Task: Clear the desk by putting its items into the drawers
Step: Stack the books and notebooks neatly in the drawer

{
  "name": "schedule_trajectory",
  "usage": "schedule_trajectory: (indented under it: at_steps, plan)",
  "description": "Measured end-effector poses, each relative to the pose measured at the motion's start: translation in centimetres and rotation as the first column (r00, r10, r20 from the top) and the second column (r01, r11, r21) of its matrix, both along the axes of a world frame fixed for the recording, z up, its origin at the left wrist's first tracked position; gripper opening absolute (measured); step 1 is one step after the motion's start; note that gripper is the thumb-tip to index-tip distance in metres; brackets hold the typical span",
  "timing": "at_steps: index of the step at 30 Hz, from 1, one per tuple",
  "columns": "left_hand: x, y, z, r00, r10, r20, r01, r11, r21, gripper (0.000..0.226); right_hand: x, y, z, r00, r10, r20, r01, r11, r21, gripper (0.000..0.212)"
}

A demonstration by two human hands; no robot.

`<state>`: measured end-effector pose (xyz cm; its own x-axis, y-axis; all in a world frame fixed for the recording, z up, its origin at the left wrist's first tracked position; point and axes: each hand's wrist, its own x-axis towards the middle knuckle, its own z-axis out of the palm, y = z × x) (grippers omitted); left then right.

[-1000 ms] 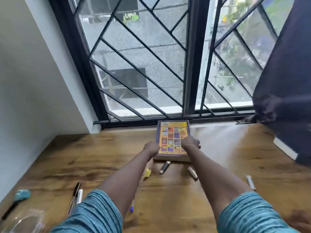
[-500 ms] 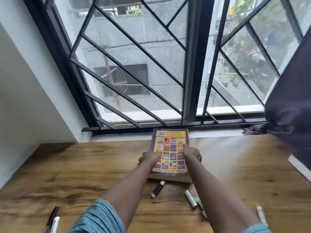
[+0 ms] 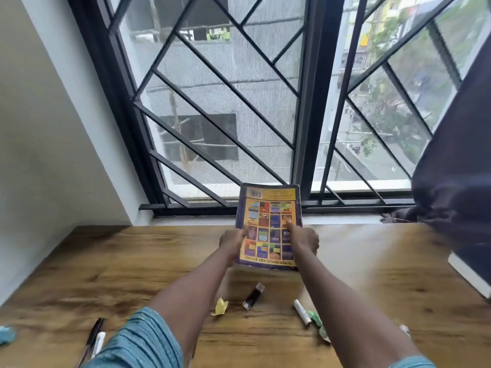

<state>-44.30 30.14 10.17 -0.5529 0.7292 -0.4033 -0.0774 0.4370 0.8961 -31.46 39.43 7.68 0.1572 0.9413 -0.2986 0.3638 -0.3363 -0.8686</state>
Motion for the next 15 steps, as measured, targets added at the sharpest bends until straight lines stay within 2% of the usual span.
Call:
schedule_trajectory:
  at_steps: [4, 7, 8, 9, 12, 15]
  plan:
    - [-0.7, -1.0, 2.6, 0.997, 0.065, -0.039, -0.058, 0.986, 0.154, 0.026, 0.1, -1.9, 4.6, 0.995, 0.091, -0.034, -0.084, 0.981, 0.175, 0.060]
    - [-3.3, -0.7, 2.2, 0.979, 0.139, -0.150, -0.101, 0.966, 0.237, 0.065, 0.4, -4.3, 8.3, 0.980, 0.199, -0.013, -0.184, 0.927, 0.326, 0.051]
    - [-3.7, -1.2, 2.6, 0.978, 0.145, -0.153, -0.100, 0.958, 0.269, 0.070, 0.2, -4.8, 9.2, 0.972, 0.232, -0.026, -0.206, 0.905, 0.372, 0.044]
    - [-3.7, -1.9, 3.4, 0.976, 0.139, -0.168, -0.085, 0.953, 0.291, 0.071, 0.2, -5.8, 10.5, 0.965, 0.257, -0.047, -0.215, 0.885, 0.413, 0.040]
    - [-2.4, -6.2, 7.5, 0.964, 0.191, -0.183, -0.106, 0.913, 0.395, 0.073, -0.2, -8.1, 12.7, 0.947, 0.304, -0.104, -0.216, 0.842, 0.495, 0.046]
    - [-2.5, -9.1, 8.0, 0.955, 0.276, -0.110, -0.173, 0.818, 0.549, 0.053, -0.3, -11.5, 15.2, 0.896, 0.414, -0.160, -0.255, 0.776, 0.577, 0.019]
